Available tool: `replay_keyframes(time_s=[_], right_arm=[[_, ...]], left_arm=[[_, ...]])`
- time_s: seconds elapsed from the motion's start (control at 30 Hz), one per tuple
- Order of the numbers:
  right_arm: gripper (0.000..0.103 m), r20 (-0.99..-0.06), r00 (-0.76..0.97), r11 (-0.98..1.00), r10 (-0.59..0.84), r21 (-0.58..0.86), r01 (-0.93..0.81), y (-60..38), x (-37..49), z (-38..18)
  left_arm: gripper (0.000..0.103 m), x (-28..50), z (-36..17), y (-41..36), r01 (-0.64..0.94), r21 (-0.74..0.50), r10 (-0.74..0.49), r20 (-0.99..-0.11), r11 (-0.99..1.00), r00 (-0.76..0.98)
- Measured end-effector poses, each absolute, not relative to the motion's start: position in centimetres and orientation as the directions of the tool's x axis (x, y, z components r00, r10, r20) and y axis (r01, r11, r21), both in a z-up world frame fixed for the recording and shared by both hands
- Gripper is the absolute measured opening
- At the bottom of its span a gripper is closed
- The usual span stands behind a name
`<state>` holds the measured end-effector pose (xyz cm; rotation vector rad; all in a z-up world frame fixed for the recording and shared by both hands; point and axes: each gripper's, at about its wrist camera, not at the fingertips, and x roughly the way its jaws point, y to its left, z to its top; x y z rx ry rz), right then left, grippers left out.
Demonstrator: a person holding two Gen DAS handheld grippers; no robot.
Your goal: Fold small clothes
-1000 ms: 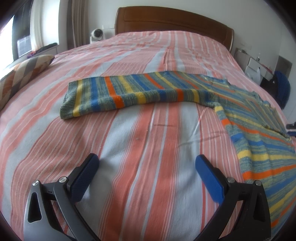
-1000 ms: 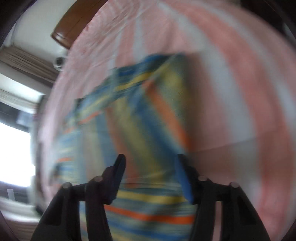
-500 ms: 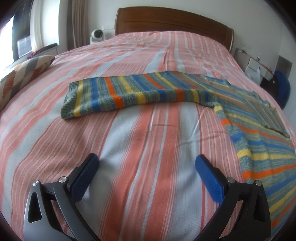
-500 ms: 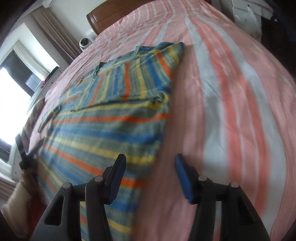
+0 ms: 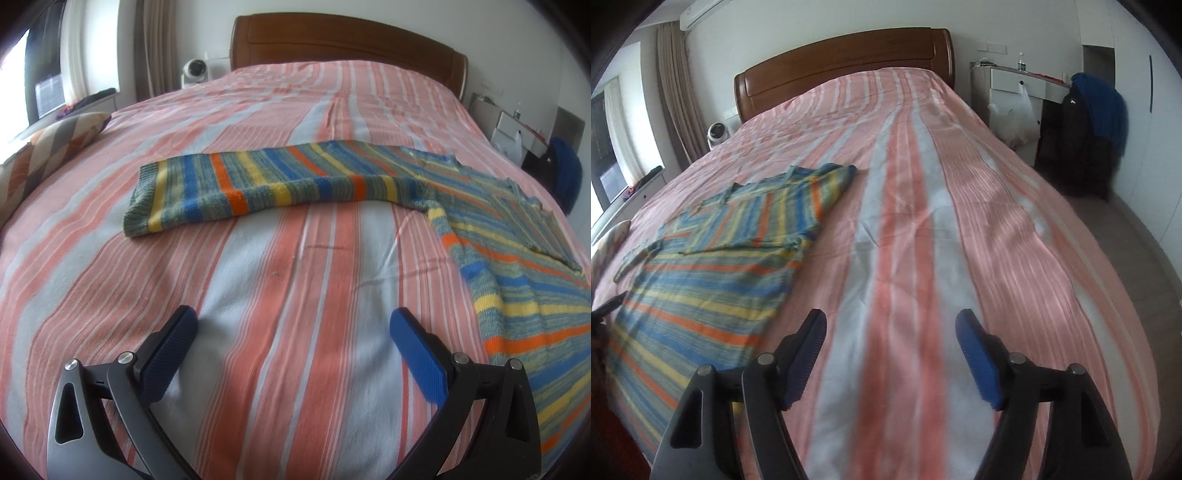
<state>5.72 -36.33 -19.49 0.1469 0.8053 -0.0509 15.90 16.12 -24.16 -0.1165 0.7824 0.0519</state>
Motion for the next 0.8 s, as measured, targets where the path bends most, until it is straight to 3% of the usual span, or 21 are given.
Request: replay_keyframes(time_s=[0.37, 0.8], right_arm=[[0.079, -0.680, 0.729, 0.966, 0.084, 0.234, 0.106, -37.6, 4.6, -23.4], [0.080, -0.669, 0.738, 0.968, 0.082, 0.229, 0.100, -37.2, 4.3, -23.6]], left_arm=[[0.103, 15.9, -24.2, 16.1, -0.090, -0.085, 0.004, -0.706, 0.992, 0.709], [0.103, 15.8, -24.2, 16.1, -0.090, -0.083, 0.006, -0.705, 0.992, 0.709]])
